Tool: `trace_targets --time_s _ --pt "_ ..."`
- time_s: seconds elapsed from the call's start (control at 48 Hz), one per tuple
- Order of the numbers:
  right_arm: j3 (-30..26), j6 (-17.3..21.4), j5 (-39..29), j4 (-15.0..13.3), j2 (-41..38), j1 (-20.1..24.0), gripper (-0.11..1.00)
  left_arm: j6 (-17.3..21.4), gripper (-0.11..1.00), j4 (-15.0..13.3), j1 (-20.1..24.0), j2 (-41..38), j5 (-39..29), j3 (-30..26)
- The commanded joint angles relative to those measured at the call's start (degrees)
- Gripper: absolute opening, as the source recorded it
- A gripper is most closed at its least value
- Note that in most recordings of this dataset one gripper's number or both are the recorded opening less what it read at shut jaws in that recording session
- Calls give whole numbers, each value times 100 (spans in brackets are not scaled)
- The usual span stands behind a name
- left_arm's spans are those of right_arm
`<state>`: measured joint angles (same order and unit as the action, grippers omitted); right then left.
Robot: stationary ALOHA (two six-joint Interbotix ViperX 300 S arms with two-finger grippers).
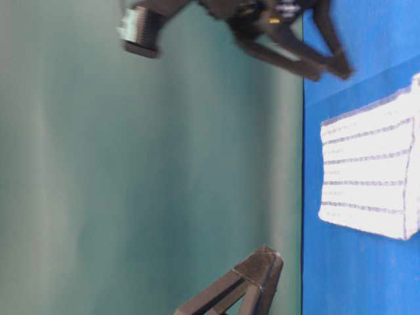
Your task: Fold the blue towel.
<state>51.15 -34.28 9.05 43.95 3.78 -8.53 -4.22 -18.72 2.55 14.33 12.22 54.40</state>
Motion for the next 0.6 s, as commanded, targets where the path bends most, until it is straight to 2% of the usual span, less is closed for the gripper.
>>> trace_targets --time_s 0.0,0.209,0.438,0.584 --pt "-167 -9 141 97 -220 290 85 18 81 18 18 9 44 -53" --pt "-466 -9 193 158 -642 782 85 9 81 18 18 0 44 -35" --pt "-712 -18 334 185 -817 993 85 -9 81 18 18 -18 44 -62" --pt "-1055 -62 334 167 -984 1090 85 -26 81 18 18 -35 44 -62"
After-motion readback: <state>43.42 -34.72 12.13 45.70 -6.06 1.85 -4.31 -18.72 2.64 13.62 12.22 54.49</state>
